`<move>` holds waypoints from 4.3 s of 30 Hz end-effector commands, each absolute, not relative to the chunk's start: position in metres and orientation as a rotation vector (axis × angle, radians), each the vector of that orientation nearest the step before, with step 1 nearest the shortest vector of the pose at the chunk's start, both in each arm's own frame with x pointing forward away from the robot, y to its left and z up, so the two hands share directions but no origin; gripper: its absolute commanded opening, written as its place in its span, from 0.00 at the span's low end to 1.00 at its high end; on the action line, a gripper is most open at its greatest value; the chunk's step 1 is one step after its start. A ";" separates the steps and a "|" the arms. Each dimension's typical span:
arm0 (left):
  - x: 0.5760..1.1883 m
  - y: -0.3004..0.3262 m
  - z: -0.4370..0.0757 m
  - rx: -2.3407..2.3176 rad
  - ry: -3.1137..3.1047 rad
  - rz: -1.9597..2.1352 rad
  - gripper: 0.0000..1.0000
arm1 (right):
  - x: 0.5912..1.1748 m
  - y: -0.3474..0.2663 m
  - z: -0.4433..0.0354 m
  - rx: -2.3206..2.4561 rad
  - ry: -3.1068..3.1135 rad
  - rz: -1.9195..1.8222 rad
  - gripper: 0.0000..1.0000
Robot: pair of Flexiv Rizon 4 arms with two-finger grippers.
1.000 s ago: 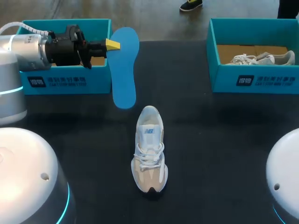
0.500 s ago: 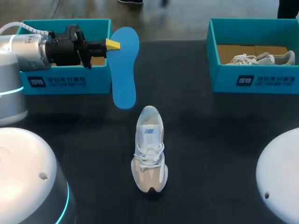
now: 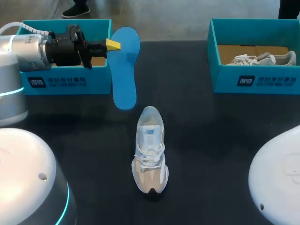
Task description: Take the shoe out of the shoebox, open the shoe tongue, remove and reinsert the insole, then place the shoe into the shoebox
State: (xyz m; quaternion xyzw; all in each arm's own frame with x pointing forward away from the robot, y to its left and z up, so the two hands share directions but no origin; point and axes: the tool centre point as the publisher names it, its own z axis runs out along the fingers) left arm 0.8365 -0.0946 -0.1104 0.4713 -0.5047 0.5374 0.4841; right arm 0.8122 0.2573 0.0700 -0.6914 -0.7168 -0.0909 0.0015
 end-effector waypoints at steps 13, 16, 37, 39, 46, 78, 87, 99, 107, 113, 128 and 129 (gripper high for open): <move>0.835 -0.094 -0.110 1.152 -1.231 1.308 0.00 | 0.809 0.306 0.051 -2.331 -2.398 -0.032 1.00; 0.835 -0.094 -0.110 1.152 -1.231 1.308 0.00 | 0.809 0.308 0.050 -2.332 -2.403 -0.027 1.00; 0.835 -0.094 -0.110 1.152 -1.231 1.308 0.00 | 0.802 0.285 0.050 -2.268 -2.246 -0.296 1.00; 0.835 -0.094 -0.110 1.152 -1.231 1.308 0.00 | 0.801 0.279 0.051 -2.253 -2.213 -0.336 1.00; 0.835 -0.094 -0.110 1.152 -1.231 1.308 0.00 | 0.800 0.263 0.051 -2.186 -2.144 -0.470 1.00; 0.835 -0.094 -0.110 1.152 -1.231 1.308 0.00 | 0.799 0.193 -0.001 -1.558 -1.685 -1.223 1.00; 0.835 -0.094 -0.110 1.152 -1.231 1.308 0.00 | 0.804 0.174 -0.025 -1.330 -1.546 -1.364 1.00; 0.835 -0.094 -0.110 1.152 -1.231 1.308 0.00 | 0.806 0.159 -0.035 -1.148 -1.446 -1.519 1.00; 0.835 -0.094 -0.110 1.152 -1.231 1.308 0.00 | 0.813 0.153 -0.039 -1.096 -1.405 -1.512 1.00; 0.835 -0.094 -0.110 1.152 -1.231 1.308 0.00 | 0.817 0.150 -0.040 -1.097 -1.393 -1.510 1.00; 0.835 -0.094 -0.110 1.152 -1.231 1.308 0.00 | 0.819 0.143 -0.046 -1.124 -1.375 -1.504 1.00; 0.835 -0.094 -0.110 1.152 -1.231 1.308 0.00 | 0.819 0.143 -0.046 -1.124 -1.375 -1.504 1.00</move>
